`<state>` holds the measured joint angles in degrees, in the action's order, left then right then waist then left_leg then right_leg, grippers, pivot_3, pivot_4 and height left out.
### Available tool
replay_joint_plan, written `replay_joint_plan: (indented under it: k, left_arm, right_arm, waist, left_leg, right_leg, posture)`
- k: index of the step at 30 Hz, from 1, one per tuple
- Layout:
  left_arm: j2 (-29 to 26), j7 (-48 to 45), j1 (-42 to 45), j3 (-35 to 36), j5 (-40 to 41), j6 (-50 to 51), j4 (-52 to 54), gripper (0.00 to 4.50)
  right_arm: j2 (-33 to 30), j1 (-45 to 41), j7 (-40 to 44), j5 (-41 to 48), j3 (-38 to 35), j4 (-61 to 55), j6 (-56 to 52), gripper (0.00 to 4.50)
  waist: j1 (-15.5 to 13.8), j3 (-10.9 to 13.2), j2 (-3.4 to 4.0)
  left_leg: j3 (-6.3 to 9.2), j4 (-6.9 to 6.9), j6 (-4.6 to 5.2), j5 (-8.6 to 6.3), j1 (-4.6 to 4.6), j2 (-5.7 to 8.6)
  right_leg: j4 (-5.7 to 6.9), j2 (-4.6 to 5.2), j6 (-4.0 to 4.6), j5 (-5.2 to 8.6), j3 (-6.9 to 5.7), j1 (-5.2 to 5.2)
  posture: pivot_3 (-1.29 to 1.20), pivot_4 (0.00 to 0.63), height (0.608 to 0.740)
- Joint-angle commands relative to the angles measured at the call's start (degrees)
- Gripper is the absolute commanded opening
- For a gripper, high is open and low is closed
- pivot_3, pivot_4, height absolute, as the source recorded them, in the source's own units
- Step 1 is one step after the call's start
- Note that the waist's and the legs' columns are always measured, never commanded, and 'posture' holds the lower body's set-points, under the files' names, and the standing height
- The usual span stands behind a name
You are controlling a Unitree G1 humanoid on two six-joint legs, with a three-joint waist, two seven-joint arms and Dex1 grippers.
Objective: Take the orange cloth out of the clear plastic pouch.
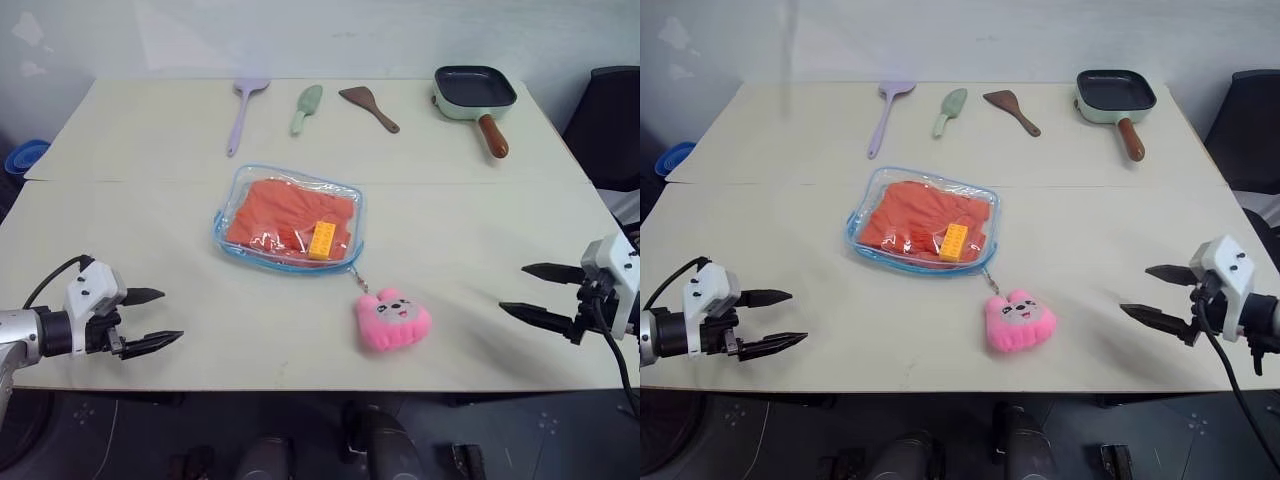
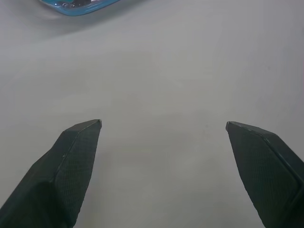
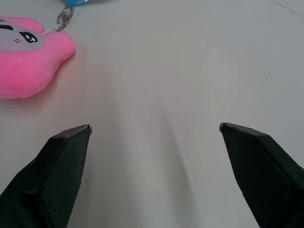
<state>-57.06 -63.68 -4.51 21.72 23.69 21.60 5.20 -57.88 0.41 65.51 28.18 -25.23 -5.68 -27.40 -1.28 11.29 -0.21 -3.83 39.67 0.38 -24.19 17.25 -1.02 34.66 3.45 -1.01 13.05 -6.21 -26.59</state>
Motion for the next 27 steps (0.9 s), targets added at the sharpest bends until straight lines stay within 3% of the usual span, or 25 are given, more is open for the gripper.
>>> replay_joint_plan:
  k: [1, 18, 27]
  left_arm:
    - [-0.05, -0.20, 0.56, 0.11, -0.43, -1.55, 0.00, 4.47]
    - [2.29, 2.95, 0.60, -0.79, 1.18, 2.35, 3.25, 4.47]
    - [9.45, 11.35, 4.68, -1.52, 8.83, 12.65, 14.59, 4.47]
  right_arm:
    - [-0.81, 0.14, -0.32, 0.22, -2.12, -2.15, 0.86, 4.50]
    - [-0.19, 0.76, -2.71, -0.41, -1.40, -4.03, 1.35, 4.50]
    - [4.52, 2.27, -8.97, 4.84, -1.50, -14.84, -5.45, 4.50]
  waist:
    - [0.00, 0.00, 0.00]
    - [0.00, 0.00, 0.00]
    - [-0.14, 0.00, -0.01]
  left_leg:
    - [0.00, 0.00, -0.01, 0.01, 0.00, 0.00]
    - [-0.05, 0.01, -0.05, 0.03, -0.04, 0.02]
    - [-0.05, 0.04, -0.16, 0.09, -0.06, 0.04]
  right_leg:
    - [0.00, 0.00, 0.00, 0.00, 0.00, 0.00]
    - [0.08, 0.00, 0.00, 0.00, 0.04, 0.01]
    - [0.17, 0.01, -0.01, 0.00, 0.08, 0.04]
  posture:
    - [0.00, 0.150, 0.740]
    - [0.00, 0.150, 0.740]
    - [0.00, 0.150, 0.740]
